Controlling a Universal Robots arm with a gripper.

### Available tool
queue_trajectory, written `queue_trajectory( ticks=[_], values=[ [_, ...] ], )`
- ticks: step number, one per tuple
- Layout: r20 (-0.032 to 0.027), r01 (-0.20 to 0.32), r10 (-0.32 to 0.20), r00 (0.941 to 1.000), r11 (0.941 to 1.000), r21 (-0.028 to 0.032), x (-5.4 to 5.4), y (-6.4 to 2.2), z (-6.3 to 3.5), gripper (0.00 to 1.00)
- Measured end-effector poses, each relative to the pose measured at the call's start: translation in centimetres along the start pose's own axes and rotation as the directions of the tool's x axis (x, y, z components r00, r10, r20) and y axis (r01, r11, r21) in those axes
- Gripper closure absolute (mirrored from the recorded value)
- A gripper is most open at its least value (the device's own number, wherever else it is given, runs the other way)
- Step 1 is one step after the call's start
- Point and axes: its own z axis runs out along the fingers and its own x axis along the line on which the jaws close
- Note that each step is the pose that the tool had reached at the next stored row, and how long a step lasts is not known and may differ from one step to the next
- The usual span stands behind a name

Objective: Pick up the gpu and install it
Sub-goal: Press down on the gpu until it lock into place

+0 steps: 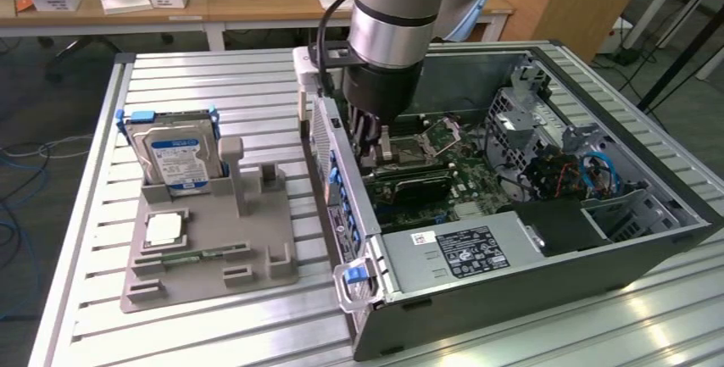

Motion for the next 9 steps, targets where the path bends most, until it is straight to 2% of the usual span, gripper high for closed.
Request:
queue_trajectory(
  ticks=[9],
  values=[
    [0.0002, 0.000, 0.000, 1.0000, 1.0000, 0.0003, 0.00, 0.38, -0.20, 0.89]
  ],
)
